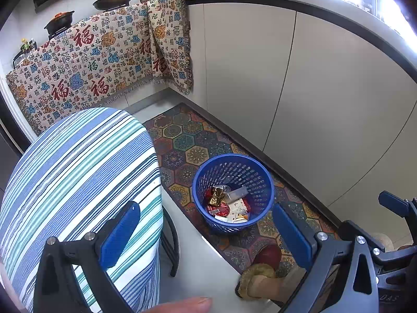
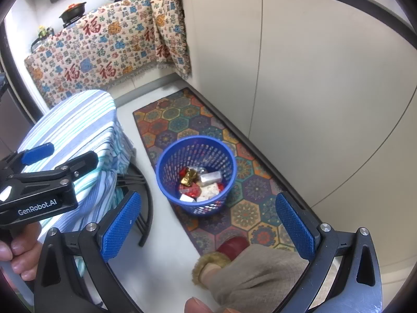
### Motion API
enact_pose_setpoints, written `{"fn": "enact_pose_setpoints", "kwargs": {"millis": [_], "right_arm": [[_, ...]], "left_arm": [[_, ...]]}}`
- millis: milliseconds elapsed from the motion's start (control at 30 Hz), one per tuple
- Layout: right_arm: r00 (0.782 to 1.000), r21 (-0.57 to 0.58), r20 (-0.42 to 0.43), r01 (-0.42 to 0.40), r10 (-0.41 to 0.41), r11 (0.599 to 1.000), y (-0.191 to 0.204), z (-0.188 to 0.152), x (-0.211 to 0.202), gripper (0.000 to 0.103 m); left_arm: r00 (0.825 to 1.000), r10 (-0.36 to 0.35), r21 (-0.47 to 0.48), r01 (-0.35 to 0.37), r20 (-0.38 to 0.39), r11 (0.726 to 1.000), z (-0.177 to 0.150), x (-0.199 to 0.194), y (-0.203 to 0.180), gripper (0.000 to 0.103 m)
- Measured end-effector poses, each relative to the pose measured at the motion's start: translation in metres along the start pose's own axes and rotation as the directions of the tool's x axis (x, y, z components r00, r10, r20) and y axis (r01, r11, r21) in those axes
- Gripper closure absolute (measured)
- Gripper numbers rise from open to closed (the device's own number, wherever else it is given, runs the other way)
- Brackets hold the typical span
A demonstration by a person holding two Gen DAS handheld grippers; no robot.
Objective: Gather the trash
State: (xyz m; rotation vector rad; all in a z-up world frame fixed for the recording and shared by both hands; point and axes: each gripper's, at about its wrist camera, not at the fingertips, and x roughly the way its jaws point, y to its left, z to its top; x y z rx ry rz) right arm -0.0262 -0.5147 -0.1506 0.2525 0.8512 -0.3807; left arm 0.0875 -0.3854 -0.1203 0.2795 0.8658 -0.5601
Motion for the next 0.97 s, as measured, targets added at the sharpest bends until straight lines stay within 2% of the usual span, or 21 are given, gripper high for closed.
{"fn": "enact_pose_setpoints", "kwargs": {"millis": [733, 967], "right_arm": [[1.0, 0.012, -0.01, -0.002, 0.002, 1.0, 0.0017, -0.0031, 0.0012, 0.0], [1.0, 0.023, -0.013, -0.001, 0.001, 1.0, -0.0064, -0.0007, 0.0025, 0.0]], "left_arm": [[1.0, -0.012, 0.015, 0.012, 0.006, 1.0, 0.0003, 0.0012, -0.0052, 0.0], [1.0, 0.005, 0.033, -0.006, 0.023, 0.999, -0.0025, 0.0002, -0.0099, 0.0]]}}
